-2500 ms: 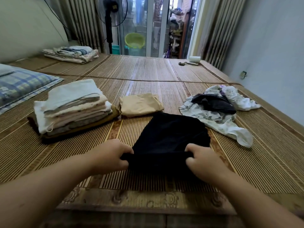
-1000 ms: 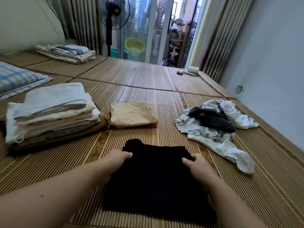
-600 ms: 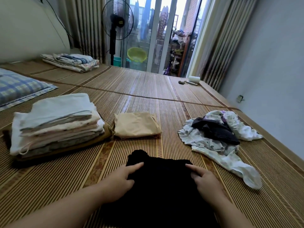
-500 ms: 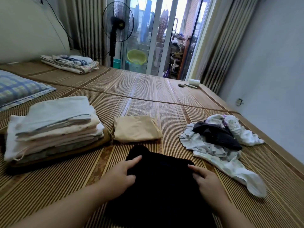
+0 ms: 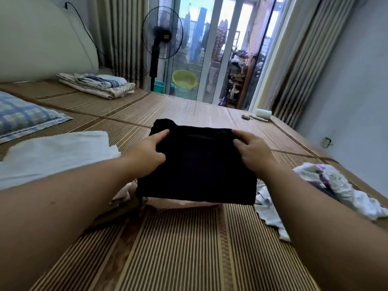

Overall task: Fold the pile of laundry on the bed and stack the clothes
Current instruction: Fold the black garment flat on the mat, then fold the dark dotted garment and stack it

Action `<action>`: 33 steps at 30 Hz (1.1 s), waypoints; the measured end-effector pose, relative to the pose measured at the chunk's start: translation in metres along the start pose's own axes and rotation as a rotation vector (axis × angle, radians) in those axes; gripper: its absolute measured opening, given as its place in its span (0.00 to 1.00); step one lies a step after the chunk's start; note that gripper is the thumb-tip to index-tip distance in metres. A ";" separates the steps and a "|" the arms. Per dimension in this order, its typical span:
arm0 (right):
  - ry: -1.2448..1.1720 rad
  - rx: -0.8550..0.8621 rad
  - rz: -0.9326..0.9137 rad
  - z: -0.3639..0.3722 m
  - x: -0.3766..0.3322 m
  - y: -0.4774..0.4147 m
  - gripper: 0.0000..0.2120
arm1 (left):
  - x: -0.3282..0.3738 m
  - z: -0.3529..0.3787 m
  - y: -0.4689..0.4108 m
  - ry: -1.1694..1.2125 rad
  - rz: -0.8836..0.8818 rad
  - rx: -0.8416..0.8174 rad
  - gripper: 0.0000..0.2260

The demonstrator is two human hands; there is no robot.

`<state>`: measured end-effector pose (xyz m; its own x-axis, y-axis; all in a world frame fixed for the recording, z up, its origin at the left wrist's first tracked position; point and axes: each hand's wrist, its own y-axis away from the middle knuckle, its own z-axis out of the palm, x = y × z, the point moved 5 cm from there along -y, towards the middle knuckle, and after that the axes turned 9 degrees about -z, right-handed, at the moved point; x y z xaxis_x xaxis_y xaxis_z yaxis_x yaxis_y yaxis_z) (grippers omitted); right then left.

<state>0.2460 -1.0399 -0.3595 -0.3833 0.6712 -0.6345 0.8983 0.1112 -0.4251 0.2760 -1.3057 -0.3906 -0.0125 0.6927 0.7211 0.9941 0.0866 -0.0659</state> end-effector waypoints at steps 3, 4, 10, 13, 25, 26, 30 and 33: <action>0.187 -0.221 0.079 0.049 0.029 -0.018 0.26 | -0.024 0.032 -0.024 -0.392 -0.159 -0.084 0.35; 0.251 -0.284 0.090 0.065 0.037 -0.015 0.27 | -0.030 0.048 -0.027 -0.474 -0.167 -0.130 0.34; 0.530 -0.585 0.062 0.138 0.078 0.012 0.31 | -0.062 0.118 -0.035 -0.637 -0.158 -0.270 0.36; 0.474 -0.572 0.112 0.135 0.086 0.019 0.33 | -0.060 0.122 -0.031 -0.629 -0.139 -0.251 0.37; 0.531 -0.247 0.191 -0.018 0.091 0.163 0.42 | 0.059 0.168 0.075 -0.458 0.264 -0.163 0.36; 0.545 -0.226 0.231 -0.039 0.098 0.177 0.40 | 0.075 0.180 0.085 -0.466 0.289 -0.192 0.36; 0.615 -0.208 0.435 -0.099 0.138 0.220 0.40 | 0.123 0.226 0.115 -0.523 0.384 -0.315 0.34; 0.562 -0.217 0.634 -0.127 0.172 0.239 0.43 | 0.152 0.263 0.131 -0.582 0.468 -0.371 0.33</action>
<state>0.4215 -0.8049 -0.4882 0.3141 0.9092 -0.2733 0.9491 -0.3073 0.0685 0.3754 -1.0008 -0.4709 0.4578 0.8669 0.1971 0.8805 -0.4728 0.0345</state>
